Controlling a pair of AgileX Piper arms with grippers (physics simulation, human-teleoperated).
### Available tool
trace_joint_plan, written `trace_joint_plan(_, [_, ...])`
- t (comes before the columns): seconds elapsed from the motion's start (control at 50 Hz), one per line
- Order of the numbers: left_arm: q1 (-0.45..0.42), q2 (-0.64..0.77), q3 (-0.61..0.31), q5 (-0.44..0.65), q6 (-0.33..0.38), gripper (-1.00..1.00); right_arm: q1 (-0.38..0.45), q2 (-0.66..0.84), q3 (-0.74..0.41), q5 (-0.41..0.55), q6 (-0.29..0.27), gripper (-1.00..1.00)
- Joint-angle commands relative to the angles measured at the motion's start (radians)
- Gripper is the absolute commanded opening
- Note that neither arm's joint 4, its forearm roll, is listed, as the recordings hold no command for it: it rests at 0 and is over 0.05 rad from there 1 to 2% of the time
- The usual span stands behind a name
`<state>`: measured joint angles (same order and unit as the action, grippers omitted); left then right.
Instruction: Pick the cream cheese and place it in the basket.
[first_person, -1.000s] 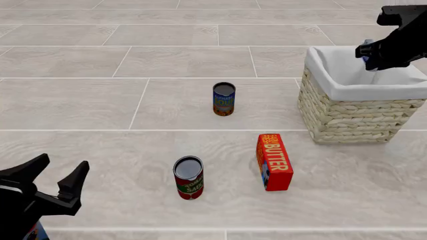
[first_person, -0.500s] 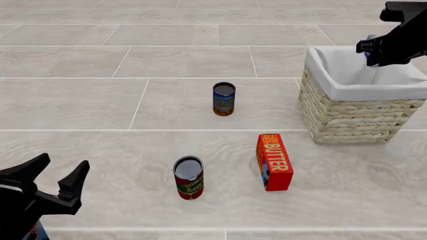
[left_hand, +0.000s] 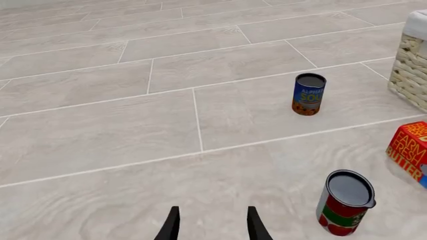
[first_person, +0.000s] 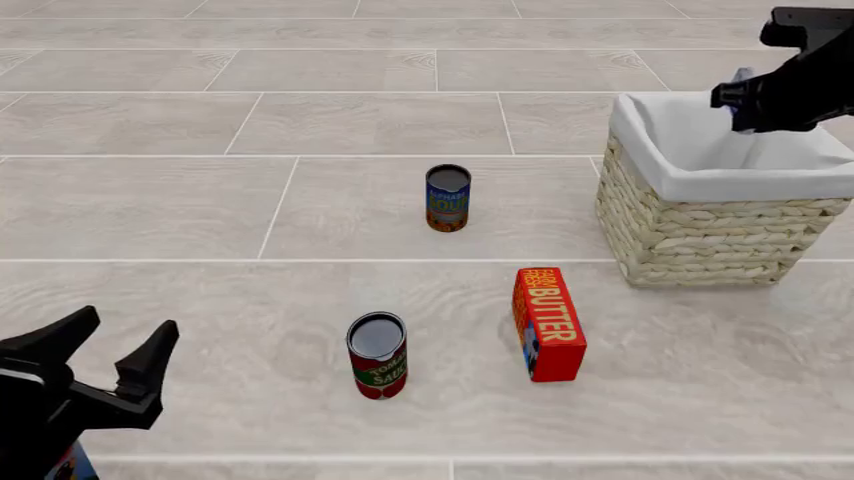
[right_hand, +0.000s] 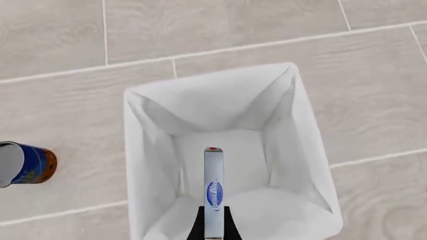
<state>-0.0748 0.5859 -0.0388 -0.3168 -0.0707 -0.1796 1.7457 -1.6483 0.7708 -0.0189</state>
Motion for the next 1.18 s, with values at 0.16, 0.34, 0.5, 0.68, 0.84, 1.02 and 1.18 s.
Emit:
trace_joint_plan(0.16, [0.006, 0.016, 0.039, -0.001, -0.003, 1.0, -0.014, -0.028, 0.038, -0.088, 0.022, -1.0])
trace_joint_plan(0.34, [0.004, 0.032, 0.039, -0.015, -0.003, 1.0, -0.017, -0.028, 0.038, -0.086, 0.023, -1.0])
trace_joint_plan(0.5, [0.006, 0.027, 0.039, -0.011, -0.004, 1.0, -0.02, -0.027, 0.026, -0.077, 0.019, 1.0])
trace_joint_plan(0.68, [0.007, 0.02, 0.039, -0.005, -0.006, 1.0, -0.014, -0.028, 0.019, -0.074, 0.022, 1.0])
trace_joint_plan(0.84, [0.006, 0.016, 0.039, 0.0, -0.006, 1.0, -0.015, -0.031, 0.007, -0.065, 0.021, 1.0])
trace_joint_plan(1.02, [0.006, 0.024, 0.039, -0.009, -0.007, 1.0, -0.024, -0.068, 0.005, -0.054, 0.02, 1.0])
trace_joint_plan(1.18, [0.004, 0.024, 0.039, -0.01, -0.007, 1.0, -0.008, -0.162, 0.07, -0.058, 0.025, 1.0])
